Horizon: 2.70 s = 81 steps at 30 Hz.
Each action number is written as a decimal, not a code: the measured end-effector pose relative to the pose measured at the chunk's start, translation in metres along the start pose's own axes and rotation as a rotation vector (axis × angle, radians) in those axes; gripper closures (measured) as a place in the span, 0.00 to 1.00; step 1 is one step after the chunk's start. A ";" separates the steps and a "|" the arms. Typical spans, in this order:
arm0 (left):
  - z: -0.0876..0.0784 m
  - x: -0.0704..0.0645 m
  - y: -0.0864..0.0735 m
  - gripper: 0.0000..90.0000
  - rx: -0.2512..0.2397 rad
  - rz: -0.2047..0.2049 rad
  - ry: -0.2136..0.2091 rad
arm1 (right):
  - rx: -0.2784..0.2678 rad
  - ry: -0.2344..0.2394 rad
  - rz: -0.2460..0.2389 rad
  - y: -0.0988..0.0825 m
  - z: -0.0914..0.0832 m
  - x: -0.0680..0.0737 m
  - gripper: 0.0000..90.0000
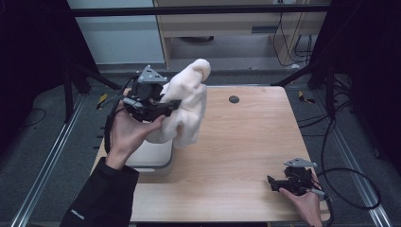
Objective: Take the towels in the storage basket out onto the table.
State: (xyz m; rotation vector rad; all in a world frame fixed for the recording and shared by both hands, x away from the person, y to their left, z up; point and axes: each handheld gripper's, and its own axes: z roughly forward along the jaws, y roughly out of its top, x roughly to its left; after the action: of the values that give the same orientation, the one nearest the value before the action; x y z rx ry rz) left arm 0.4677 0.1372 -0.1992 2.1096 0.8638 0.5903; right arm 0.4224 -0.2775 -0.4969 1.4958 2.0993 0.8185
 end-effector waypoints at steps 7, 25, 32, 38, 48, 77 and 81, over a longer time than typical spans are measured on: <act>0.031 -0.013 -0.004 0.76 0.037 0.010 -0.041 | -0.002 0.004 0.001 0.000 -0.001 0.000 0.02; 0.093 -0.036 -0.022 0.76 0.117 0.005 -0.112 | -0.001 0.005 -0.001 0.000 -0.001 0.000 0.02; 0.109 -0.043 -0.030 0.76 0.134 0.005 -0.139 | -0.002 0.002 -0.007 0.000 0.000 0.000 0.02; 0.125 -0.048 -0.037 0.76 0.146 0.000 -0.167 | -0.002 0.001 -0.007 0.000 0.000 0.000 0.02; 0.159 -0.063 -0.054 0.75 0.186 -0.009 -0.227 | -0.002 0.007 -0.007 0.000 0.000 0.000 0.02; 0.213 -0.109 -0.086 0.68 0.212 0.010 -0.352 | -0.030 -0.065 0.078 -0.002 -0.005 -0.011 0.06; 0.216 -0.115 -0.089 0.66 0.205 0.032 -0.363 | -0.034 -0.070 0.067 -0.002 -0.005 -0.010 0.08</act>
State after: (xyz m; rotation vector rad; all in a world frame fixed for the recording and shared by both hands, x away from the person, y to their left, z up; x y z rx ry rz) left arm 0.4965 -0.0081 -0.4131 2.3216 0.7066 0.1270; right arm 0.4213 -0.2890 -0.4947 1.5613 1.9844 0.8101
